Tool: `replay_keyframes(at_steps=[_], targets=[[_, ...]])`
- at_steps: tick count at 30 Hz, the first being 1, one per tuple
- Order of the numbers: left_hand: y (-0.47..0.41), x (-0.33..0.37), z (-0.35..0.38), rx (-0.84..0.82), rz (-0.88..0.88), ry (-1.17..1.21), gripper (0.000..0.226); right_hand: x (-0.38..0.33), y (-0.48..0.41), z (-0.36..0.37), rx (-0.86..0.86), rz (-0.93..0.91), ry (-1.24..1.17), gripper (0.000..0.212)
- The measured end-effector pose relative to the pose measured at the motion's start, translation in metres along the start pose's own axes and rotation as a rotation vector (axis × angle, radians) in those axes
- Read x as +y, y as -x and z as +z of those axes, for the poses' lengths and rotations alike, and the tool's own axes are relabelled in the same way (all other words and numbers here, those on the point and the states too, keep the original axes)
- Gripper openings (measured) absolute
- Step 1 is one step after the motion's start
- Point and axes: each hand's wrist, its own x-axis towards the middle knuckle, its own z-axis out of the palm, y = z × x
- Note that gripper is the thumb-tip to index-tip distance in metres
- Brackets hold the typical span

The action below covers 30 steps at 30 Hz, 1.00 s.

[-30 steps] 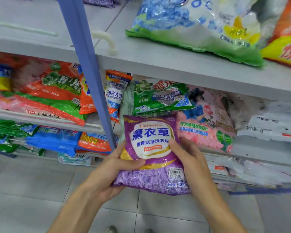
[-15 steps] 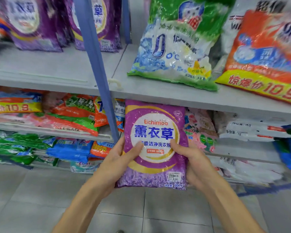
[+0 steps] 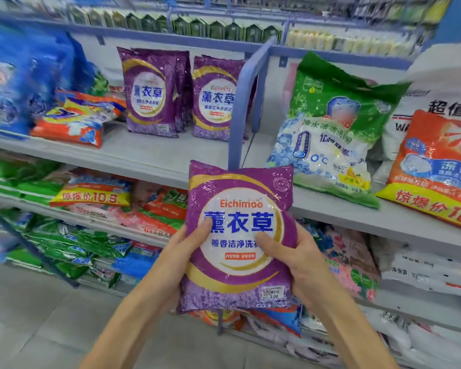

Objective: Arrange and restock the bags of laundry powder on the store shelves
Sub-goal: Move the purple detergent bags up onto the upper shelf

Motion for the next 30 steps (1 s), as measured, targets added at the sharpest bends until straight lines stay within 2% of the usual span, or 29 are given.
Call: replay_keyframes(at_steps=[3, 8, 15, 17, 20, 22, 25, 30], targets=[[-0.012, 0.029, -0.025, 0.015, 0.029, -0.013, 0.051, 0.0, -0.019, 0.036, 0.003, -0.026, 0.02, 0.031], [-0.034, 0.077, -0.071, 0.0, 0.118, -0.04, 0.045, 0.006, -0.057, 0.095, 0.068, -0.091, 0.043, 0.04], [-0.07, 0.14, -0.11, -0.079, 0.185, -0.013, 0.029, -0.001, -0.108, 0.152, 0.154, -0.206, 0.047, 0.064], [-0.085, 0.155, -0.113, -0.087, 0.193, -0.006, 0.031, -0.004, -0.123, 0.161, 0.182, -0.236, 0.01, 0.057], [-0.112, 0.173, -0.109, -0.098, 0.199, -0.019, 0.035, -0.015, -0.148, 0.169, 0.242, -0.318, 0.01, 0.032], [-0.133, 0.185, -0.102, -0.109, 0.222, -0.043, 0.037, -0.027, -0.167, 0.17, 0.302, -0.372, 0.047, 0.03], [-0.169, 0.206, -0.088, -0.119, 0.265, -0.08, 0.024, -0.047, -0.196, 0.167, 0.375, -0.448, 0.128, 0.031], [-0.234, 0.226, -0.065, -0.089, 0.329, -0.131, 0.02, -0.071, -0.243, 0.157, 0.531, -0.52, 0.143, 0.015]])
